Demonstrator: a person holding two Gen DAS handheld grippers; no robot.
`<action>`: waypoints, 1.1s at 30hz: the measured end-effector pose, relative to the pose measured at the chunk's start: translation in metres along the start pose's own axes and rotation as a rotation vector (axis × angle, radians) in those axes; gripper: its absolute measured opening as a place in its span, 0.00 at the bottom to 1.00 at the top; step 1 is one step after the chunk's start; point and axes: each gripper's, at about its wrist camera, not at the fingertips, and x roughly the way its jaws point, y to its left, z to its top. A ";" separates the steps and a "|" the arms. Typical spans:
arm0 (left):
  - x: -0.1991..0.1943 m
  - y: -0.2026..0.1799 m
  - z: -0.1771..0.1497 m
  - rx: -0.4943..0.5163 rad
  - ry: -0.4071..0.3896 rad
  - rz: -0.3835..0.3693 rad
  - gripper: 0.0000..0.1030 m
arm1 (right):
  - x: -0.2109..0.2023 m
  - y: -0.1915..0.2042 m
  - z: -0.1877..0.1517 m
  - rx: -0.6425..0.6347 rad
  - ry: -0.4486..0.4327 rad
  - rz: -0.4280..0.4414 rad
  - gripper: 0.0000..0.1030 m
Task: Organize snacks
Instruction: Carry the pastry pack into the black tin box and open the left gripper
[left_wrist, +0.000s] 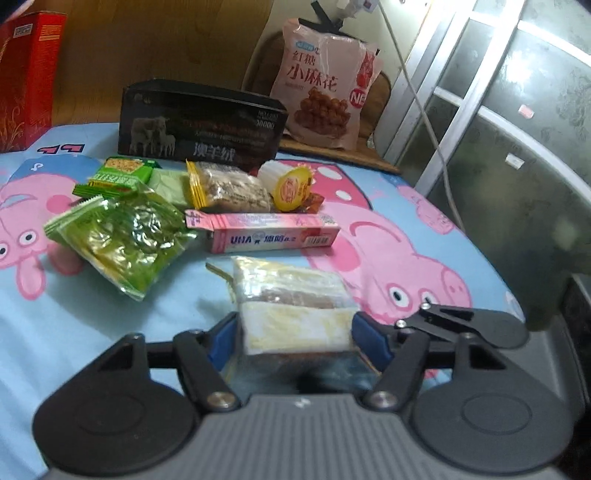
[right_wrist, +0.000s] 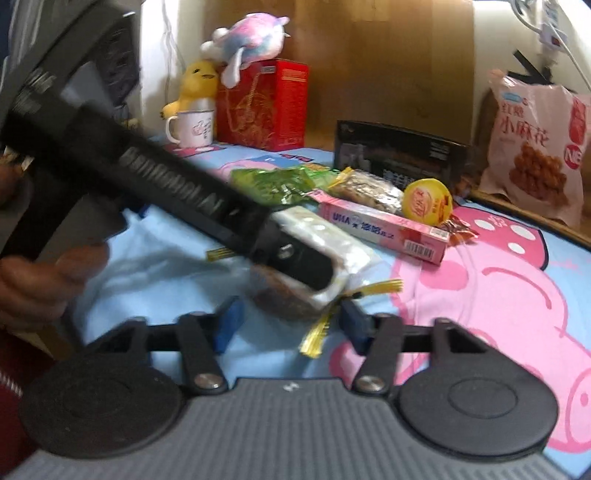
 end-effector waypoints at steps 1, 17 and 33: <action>-0.005 0.000 0.003 -0.005 -0.011 -0.013 0.62 | -0.001 -0.004 0.001 0.022 0.000 0.007 0.44; -0.003 -0.009 0.137 0.143 -0.277 0.063 0.62 | 0.025 -0.060 0.110 -0.007 -0.232 -0.063 0.43; 0.101 0.068 0.205 0.019 -0.202 0.163 0.65 | 0.131 -0.145 0.158 0.025 -0.167 -0.137 0.53</action>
